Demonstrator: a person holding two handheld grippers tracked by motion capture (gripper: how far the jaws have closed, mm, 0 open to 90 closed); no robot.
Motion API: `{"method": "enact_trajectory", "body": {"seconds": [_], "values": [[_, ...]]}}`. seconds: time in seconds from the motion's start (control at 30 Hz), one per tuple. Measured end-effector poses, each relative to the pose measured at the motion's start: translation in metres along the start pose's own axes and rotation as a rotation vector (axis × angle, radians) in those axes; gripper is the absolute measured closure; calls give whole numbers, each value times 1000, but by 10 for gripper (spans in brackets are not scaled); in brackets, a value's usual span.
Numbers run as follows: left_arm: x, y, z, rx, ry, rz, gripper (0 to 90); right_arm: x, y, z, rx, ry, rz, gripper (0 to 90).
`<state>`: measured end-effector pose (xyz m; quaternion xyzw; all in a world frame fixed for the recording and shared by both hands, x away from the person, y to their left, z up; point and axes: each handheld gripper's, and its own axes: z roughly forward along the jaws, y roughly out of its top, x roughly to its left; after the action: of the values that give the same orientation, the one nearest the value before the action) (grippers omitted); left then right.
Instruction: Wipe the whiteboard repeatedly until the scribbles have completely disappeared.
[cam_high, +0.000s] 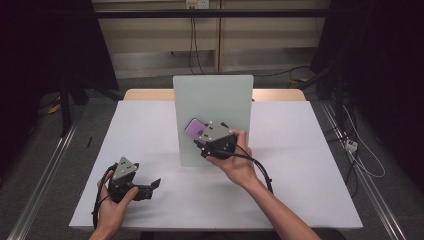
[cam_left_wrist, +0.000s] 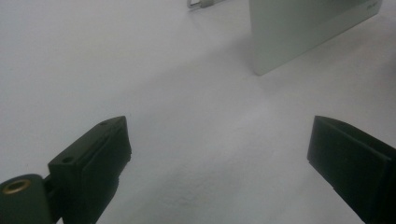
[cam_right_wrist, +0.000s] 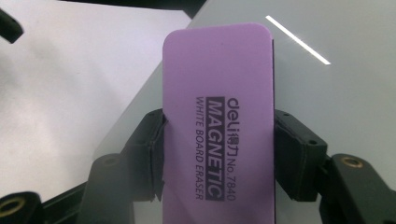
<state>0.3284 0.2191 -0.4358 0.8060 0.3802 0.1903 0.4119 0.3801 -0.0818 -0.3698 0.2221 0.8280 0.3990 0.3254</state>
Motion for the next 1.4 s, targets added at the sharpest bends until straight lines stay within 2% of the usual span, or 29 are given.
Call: {"method": "enact_trajectory", "body": {"seconds": [0.2,0.33,0.6,0.93,1.07,1.17,1.23,1.27,1.4], "values": [[0,0,0,-1,-1,1,60,9,-8,5,10,31,-2,417],[0,0,0,-2,-2,-2,60,25,-27,10,26,55,-18,417],[1,0,-1,6,0,0,60,24,-27,8,35,47,-39,417],[0,0,-1,5,1,-1,58,-2,-29,-14,-7,-34,6,417],[1,-1,0,4,2,-1,59,-18,-27,-26,-25,-77,21,417],[1,-1,0,5,1,-3,58,-37,-24,-39,-43,-126,41,418],[1,-1,0,10,2,0,58,-40,-23,-41,-46,-135,44,417],[1,-1,0,10,1,0,59,-49,-19,-47,-54,-163,48,418],[1,-1,1,5,0,-2,59,-61,-14,-54,-64,-193,56,417]]}}
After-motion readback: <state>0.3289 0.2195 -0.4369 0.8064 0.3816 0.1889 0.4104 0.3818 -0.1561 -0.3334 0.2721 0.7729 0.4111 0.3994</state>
